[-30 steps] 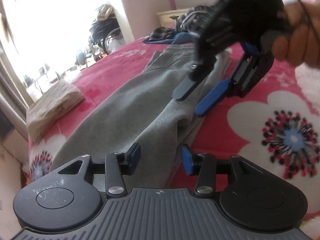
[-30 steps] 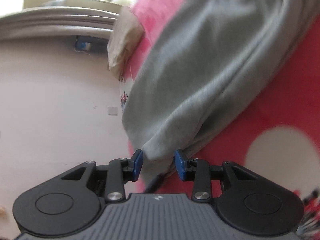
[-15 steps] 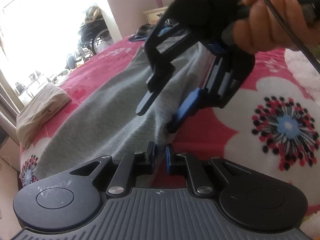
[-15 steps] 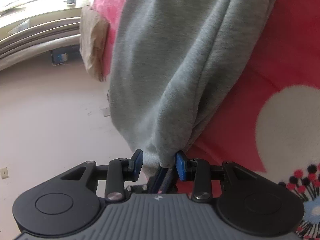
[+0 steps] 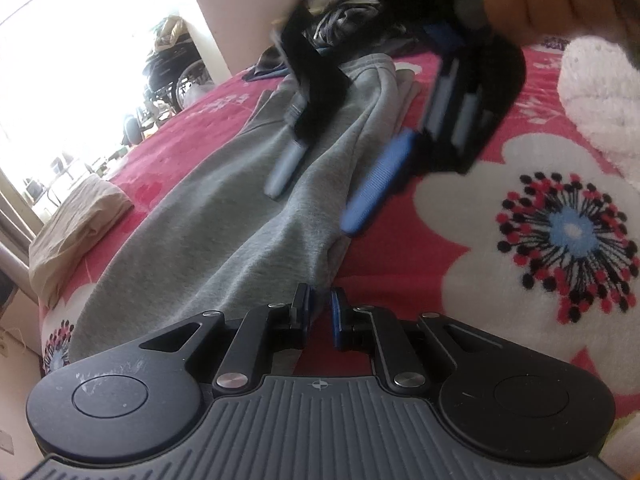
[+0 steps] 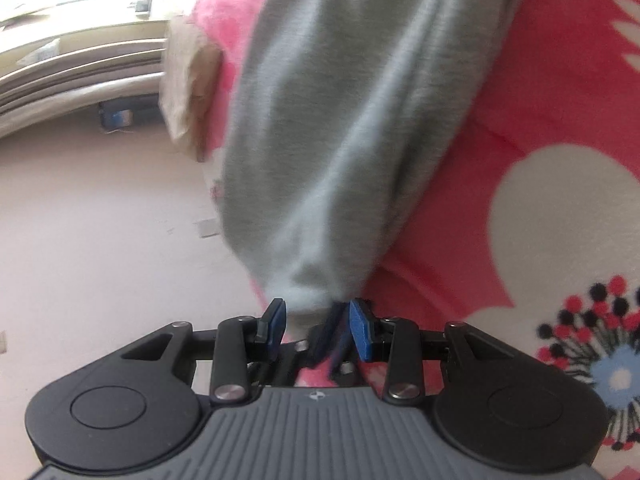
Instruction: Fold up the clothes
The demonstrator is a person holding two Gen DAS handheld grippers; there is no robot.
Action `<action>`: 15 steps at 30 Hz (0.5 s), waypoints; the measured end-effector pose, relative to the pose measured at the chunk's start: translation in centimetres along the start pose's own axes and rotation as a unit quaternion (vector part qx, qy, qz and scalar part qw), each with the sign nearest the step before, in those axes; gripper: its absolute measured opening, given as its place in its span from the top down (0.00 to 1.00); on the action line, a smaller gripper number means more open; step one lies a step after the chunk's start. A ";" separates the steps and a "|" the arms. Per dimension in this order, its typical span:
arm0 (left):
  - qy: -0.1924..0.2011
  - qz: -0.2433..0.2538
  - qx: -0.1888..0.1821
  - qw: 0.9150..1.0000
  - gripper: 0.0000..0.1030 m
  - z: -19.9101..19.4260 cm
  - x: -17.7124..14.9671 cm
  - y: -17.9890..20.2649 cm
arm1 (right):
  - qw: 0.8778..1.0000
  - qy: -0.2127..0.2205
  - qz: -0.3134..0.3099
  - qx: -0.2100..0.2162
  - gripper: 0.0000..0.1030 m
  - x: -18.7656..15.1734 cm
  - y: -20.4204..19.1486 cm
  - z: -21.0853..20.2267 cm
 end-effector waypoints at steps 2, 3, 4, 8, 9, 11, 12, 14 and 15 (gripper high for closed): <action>-0.002 0.004 0.000 1.000 0.91 0.1 0.0 0.1 | 1.000 0.001 -0.002 -0.001 0.63 0.1 -0.2 0.2; -0.003 0.006 0.001 1.000 0.91 0.2 0.0 0.1 | 1.000 0.002 -0.003 -0.001 0.63 0.2 -0.2 0.3; -0.003 0.007 0.001 1.000 0.91 0.2 0.0 0.1 | 1.000 0.003 -0.004 -0.001 0.63 0.2 -0.3 0.4; -0.007 0.001 -0.001 1.000 0.89 0.2 -0.1 0.1 | 1.000 0.006 -0.009 -0.002 0.63 0.5 -0.6 0.7; -0.007 0.000 -0.001 1.000 0.89 0.2 -0.1 0.0 | 1.000 0.006 -0.010 -0.003 0.63 0.5 -0.7 0.8; -0.008 -0.005 -0.001 1.000 0.89 0.0 -0.1 -0.1 | 1.000 0.006 -0.004 -0.010 0.63 0.7 -0.1 1.1; -0.009 -0.009 -0.001 1.000 0.86 -0.2 -0.1 -0.2 | 1.000 0.008 -0.003 -0.014 0.63 0.8 0.1 1.1; -0.010 -0.017 0.000 1.000 0.78 -0.6 -0.2 -0.3 | 1.000 0.011 -0.001 -0.021 0.63 1.0 0.5 1.2; -0.010 -0.020 0.001 1.000 0.77 -0.8 -0.2 -0.4 | 1.000 0.012 0.000 -0.024 0.63 1.1 0.6 1.2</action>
Point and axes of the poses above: each gripper's, at about its wrist camera, not at the fingertips, and z roughly the way its jaws point, y to its right, x to its top, the point moved 1 cm from there along z, roughly the way its jaws point, and after that the axes turned 8 degrees about z, right-handed, at the moved point
